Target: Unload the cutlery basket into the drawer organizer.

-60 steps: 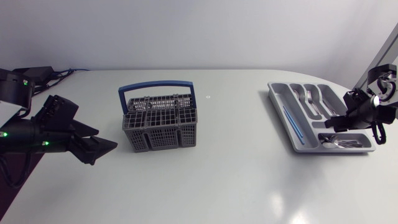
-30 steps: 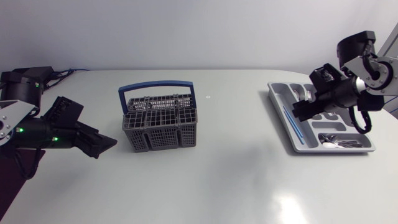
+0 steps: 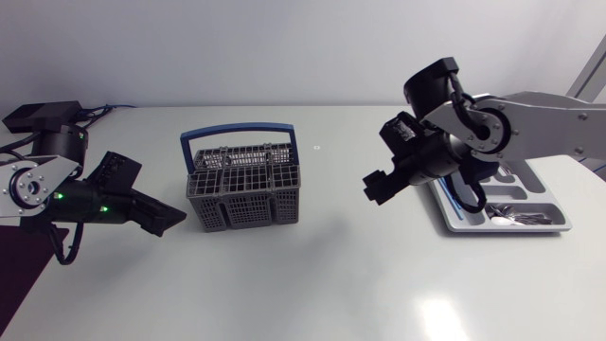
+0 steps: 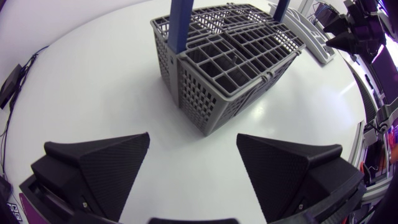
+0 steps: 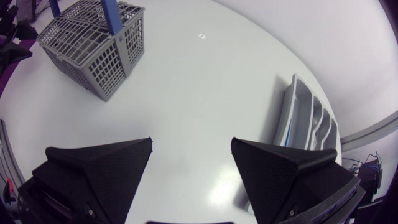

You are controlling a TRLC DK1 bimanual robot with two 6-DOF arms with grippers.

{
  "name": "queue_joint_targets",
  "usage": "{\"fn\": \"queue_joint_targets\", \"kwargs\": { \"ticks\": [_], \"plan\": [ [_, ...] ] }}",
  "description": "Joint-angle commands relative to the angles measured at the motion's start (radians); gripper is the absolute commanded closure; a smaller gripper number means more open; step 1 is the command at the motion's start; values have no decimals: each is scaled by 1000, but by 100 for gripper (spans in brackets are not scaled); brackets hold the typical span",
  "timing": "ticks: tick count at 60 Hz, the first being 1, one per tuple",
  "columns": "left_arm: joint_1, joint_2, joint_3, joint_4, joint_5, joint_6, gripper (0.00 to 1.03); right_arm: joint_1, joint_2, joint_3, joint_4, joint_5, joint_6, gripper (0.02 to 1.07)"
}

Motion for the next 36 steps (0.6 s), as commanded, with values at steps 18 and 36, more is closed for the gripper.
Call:
{"fn": "queue_joint_targets", "kwargs": {
  "ticks": [18, 36],
  "plan": [
    [75, 163, 109, 97, -8, -30, 5, 105, 162, 149, 26, 8, 80, 16],
    [75, 301, 201, 175, -18, -156, 6, 137, 285, 269, 26, -7, 123, 16]
  ]
}}
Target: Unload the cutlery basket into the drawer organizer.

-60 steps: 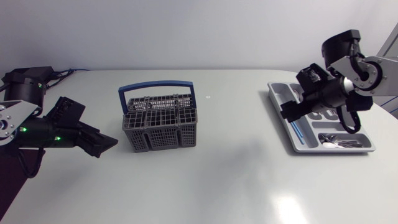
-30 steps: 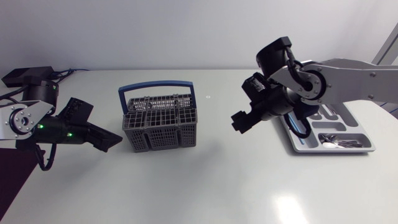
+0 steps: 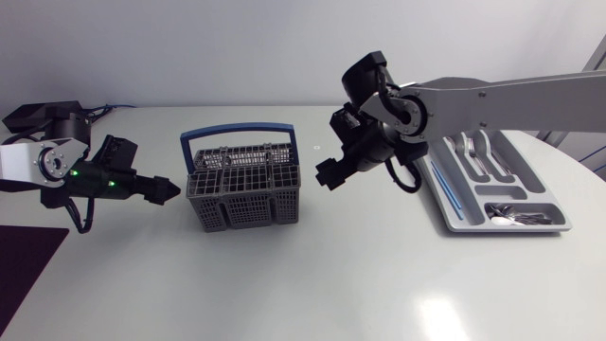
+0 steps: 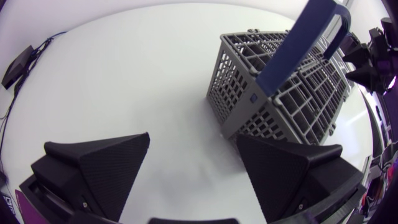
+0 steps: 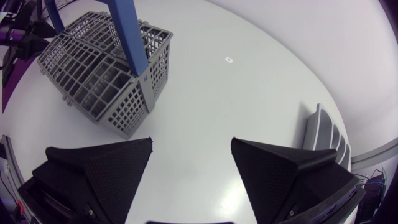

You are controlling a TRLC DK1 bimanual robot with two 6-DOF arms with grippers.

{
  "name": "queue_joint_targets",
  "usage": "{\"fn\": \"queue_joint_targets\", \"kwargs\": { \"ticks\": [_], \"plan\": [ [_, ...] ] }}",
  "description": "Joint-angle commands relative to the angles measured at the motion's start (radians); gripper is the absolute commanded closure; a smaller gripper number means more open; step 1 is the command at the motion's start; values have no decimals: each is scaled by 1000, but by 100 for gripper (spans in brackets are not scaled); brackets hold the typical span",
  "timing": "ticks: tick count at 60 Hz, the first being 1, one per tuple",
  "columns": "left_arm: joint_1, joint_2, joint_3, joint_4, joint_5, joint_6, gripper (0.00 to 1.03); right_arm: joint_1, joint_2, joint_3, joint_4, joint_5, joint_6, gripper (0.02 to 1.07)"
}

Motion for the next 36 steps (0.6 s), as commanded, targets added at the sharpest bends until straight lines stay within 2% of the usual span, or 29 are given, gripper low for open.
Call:
{"fn": "queue_joint_targets", "kwargs": {
  "ticks": [1, 12, 36],
  "plan": [
    [-16, 48, 45, 36, -13, -77, 6, 16, 53, 41, 10, -2, 38, 16],
    [-46, 129, 111, 68, -22, -157, 6, 17, 120, 102, 9, -27, 53, 16],
    [-131, 197, 164, 86, -47, -207, 6, 65, 168, 142, 10, -27, 55, 16]
  ]
}}
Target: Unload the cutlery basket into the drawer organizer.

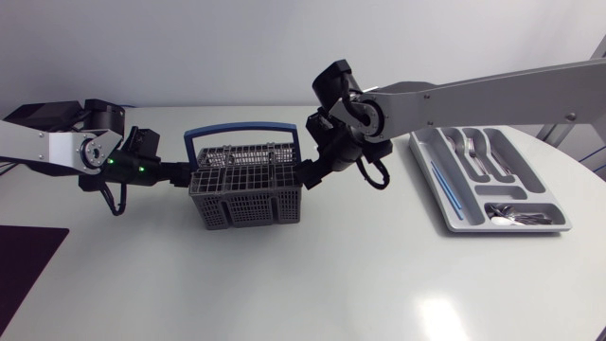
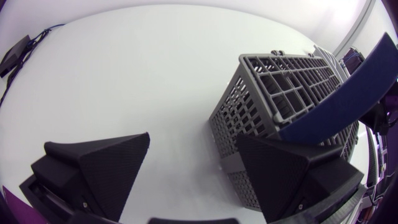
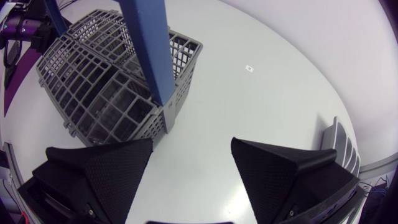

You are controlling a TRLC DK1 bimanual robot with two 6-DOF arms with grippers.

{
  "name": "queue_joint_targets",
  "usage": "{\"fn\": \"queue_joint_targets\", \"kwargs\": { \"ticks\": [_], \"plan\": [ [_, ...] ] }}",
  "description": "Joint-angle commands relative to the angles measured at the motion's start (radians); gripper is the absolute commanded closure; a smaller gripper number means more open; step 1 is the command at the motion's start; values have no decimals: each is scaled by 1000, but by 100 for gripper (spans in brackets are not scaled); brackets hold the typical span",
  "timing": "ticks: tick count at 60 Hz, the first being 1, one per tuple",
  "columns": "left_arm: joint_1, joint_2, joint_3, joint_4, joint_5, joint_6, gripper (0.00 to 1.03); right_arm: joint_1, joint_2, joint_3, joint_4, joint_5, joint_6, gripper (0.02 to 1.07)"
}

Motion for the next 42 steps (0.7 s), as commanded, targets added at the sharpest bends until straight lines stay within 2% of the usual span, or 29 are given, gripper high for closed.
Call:
{"fn": "queue_joint_targets", "kwargs": {
  "ticks": [1, 20, 42],
  "plan": [
    [-37, 25, 31, 7, 7, -25, 6, 15, 20, 13, 4, -5, 25, 16],
    [-109, 59, 68, 9, -37, -48, 6, 7, -39, -50, 5, -4, 25, 16],
    [-146, 84, 80, 9, -56, -59, 6, 6, -85, -102, 25, 10, 25, 16]
  ]
}}
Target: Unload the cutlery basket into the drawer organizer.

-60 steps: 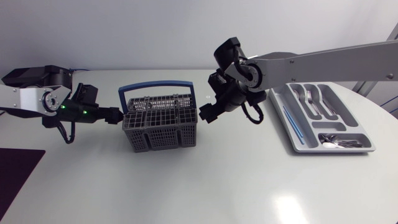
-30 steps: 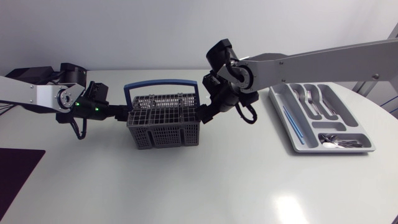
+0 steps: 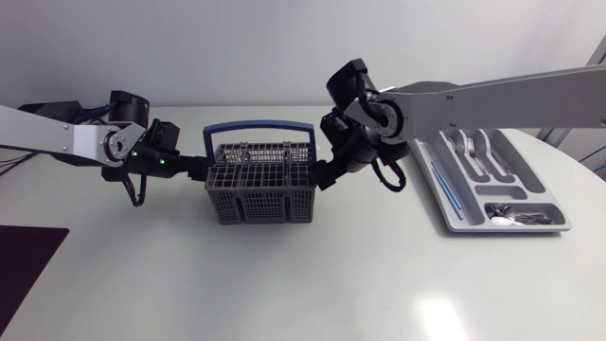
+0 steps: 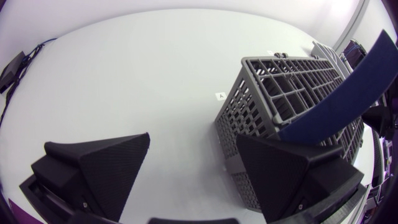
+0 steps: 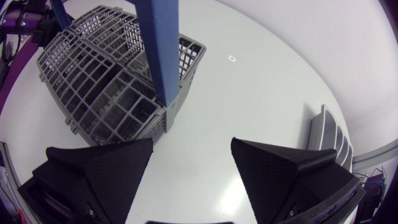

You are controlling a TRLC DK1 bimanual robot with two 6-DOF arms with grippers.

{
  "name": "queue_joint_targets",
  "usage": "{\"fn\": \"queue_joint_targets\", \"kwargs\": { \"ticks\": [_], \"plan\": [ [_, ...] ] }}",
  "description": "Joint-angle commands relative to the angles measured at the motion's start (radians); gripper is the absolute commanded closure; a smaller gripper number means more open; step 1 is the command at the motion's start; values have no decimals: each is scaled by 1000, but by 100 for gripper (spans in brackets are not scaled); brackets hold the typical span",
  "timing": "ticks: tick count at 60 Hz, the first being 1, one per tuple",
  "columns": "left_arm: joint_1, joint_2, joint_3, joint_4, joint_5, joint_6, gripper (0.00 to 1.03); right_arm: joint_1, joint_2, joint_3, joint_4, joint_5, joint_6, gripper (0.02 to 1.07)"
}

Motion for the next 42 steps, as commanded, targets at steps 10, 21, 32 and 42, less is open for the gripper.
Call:
{"fn": "queue_joint_targets", "kwargs": {
  "ticks": [10, 21, 32, 42],
  "plan": [
    [-46, 36, 5, 1, 9, -32, 6, 23, -15, -26, 25, -33, 25, 16],
    [-11, 21, 2, 1, 8, -28, 6, 9, -33, -37, 19, -14, 25, 10],
    [37, -16, -14, -3, 9, -24, 6, -36, -79, -68, 16, -2, 24, 7],
    [80, -104, -56, -20, 11, -12, 6, -80, -141, -107, 14, 9, 20, 7]
  ]
}}
